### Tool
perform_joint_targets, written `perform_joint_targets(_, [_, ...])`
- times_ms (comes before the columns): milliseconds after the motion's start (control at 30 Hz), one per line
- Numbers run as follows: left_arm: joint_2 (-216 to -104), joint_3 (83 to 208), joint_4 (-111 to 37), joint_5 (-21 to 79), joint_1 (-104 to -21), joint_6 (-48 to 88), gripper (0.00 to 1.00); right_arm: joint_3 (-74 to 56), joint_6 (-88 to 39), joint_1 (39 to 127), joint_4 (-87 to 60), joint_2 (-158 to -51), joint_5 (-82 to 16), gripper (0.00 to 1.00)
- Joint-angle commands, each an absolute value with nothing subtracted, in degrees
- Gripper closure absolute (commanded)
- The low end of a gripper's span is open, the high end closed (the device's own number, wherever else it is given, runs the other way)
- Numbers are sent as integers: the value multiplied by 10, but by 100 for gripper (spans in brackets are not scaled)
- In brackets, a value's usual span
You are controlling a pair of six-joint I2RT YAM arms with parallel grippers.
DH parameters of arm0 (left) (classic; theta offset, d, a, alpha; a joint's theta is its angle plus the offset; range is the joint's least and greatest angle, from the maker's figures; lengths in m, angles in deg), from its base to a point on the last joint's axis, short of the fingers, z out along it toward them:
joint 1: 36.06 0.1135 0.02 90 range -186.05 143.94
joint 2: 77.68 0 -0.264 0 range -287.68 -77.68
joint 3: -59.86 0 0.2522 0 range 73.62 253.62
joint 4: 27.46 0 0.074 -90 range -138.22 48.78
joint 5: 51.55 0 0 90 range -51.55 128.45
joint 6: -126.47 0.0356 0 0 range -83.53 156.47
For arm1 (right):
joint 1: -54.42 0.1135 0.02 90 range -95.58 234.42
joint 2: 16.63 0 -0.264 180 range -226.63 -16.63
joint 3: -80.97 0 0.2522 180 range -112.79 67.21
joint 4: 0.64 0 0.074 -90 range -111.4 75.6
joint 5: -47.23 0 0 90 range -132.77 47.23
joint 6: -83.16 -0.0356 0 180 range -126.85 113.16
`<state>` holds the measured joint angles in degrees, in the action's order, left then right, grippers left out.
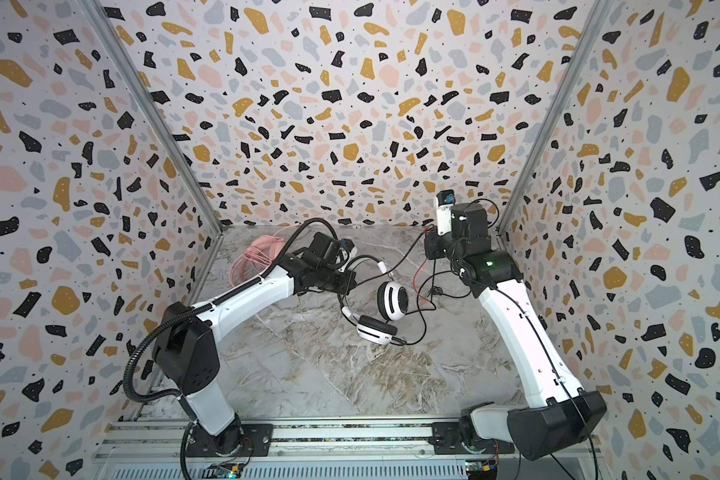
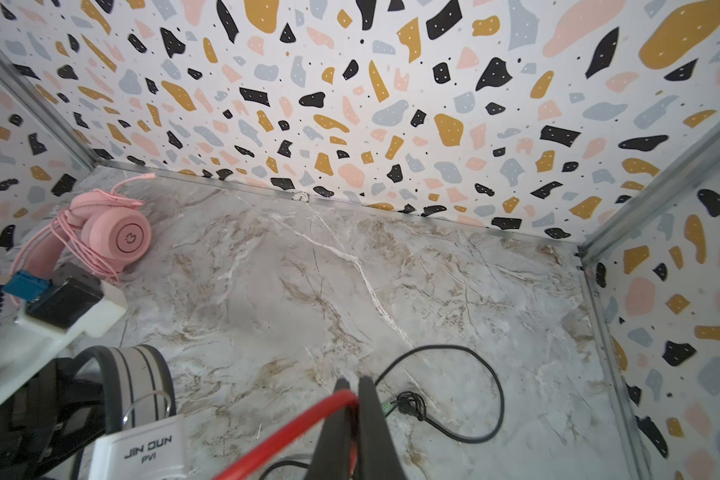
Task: Wrap the headphones
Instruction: 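Pull the black cable with the right gripper away from the headset in the left gripper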
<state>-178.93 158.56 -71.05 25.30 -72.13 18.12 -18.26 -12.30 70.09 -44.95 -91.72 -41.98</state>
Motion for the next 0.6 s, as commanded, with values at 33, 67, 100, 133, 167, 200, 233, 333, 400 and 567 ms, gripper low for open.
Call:
perform_joint_targets(33, [-1764, 1587, -669, 212, -718, 181, 100, -169, -152, 665, -409, -888, -363, 100])
perform_joint_targets(67, [-1768, 1588, -669, 198, -715, 180, 100, -170, -153, 661, -406, -881, -361, 100])
perform_joint_targets(100, [-1772, 1588, -670, 183, -713, 178, 100, -170, -155, 658, -401, -873, -358, 100])
perform_joint_targets(133, [-1775, 1590, -672, 186, -711, 177, 100, -169, -157, 658, -395, -864, -352, 100])
perform_joint_targets(167, [-1774, 1592, -679, 207, -712, 179, 100, -168, -160, 658, -385, -852, -338, 100])
perform_joint_targets(200, [-1772, 1591, -680, 222, -711, 183, 100, -170, -164, 658, -378, -845, -316, 100])
perform_joint_targets(233, [-1770, 1591, -678, 229, -710, 184, 100, -174, -167, 658, -374, -840, -292, 100])
perform_joint_targets(333, [-1774, 1592, -677, 210, -704, 184, 100, -191, -164, 668, -374, -831, -239, 100])
perform_joint_targets(400, [-1778, 1592, -678, 199, -703, 181, 100, -186, -160, 674, -360, -815, -224, 100])
perform_joint_targets(567, [-1786, 1596, -684, 204, -702, 183, 100, -179, -168, 674, -327, -790, -177, 100])
